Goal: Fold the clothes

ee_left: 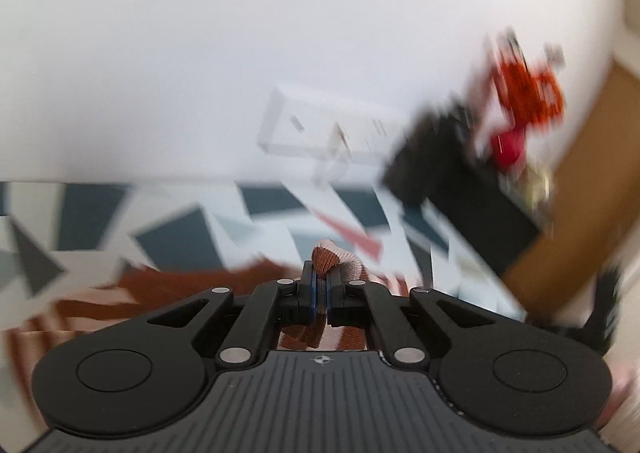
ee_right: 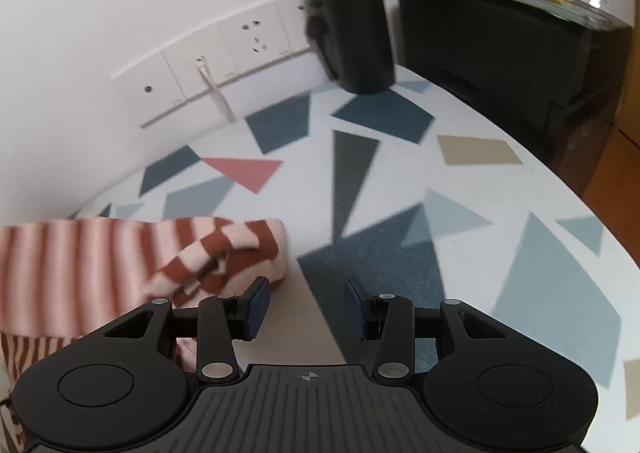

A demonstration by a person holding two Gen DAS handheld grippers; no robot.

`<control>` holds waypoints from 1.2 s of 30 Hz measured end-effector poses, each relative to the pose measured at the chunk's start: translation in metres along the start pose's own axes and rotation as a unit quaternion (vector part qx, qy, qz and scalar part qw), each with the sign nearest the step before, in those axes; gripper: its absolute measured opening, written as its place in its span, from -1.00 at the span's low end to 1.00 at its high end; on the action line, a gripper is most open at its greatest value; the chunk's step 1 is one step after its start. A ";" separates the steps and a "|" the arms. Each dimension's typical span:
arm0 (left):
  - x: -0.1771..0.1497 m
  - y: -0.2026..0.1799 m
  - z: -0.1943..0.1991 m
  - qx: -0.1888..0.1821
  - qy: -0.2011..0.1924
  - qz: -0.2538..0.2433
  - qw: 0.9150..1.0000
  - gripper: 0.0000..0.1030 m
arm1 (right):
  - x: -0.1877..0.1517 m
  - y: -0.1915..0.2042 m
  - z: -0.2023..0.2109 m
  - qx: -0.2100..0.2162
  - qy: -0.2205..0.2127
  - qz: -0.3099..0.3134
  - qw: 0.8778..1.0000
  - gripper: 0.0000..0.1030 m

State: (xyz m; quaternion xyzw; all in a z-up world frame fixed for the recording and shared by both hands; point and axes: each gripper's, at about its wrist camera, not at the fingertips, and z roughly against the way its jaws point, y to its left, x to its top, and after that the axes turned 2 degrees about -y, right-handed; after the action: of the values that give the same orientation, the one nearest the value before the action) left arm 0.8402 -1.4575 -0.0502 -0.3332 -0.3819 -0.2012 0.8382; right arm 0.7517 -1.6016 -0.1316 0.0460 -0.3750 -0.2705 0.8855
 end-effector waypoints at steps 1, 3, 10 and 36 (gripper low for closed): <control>0.004 0.006 0.012 0.005 -0.002 0.012 1.000 -0.91 | 0.002 0.004 -0.002 0.003 0.000 0.005 1.000 -0.25; 0.006 0.020 0.031 0.014 0.005 0.044 0.999 -0.91 | 0.004 0.011 -0.006 0.010 0.002 0.015 1.000 -0.25; -0.043 0.089 0.030 0.091 0.092 0.163 0.978 -0.91 | 0.000 0.048 -0.030 0.034 0.035 0.070 0.996 -0.24; -0.113 0.030 0.038 0.076 0.155 -0.430 0.886 -0.33 | -0.027 0.083 -0.030 0.005 0.056 0.105 0.993 -0.24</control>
State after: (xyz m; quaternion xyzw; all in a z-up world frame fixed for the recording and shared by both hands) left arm 0.7681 -1.4004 -0.1315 -0.0362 -0.3668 -0.5617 0.7407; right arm 0.7936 -1.5209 -0.1464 0.0260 -0.3286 -0.1709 0.9285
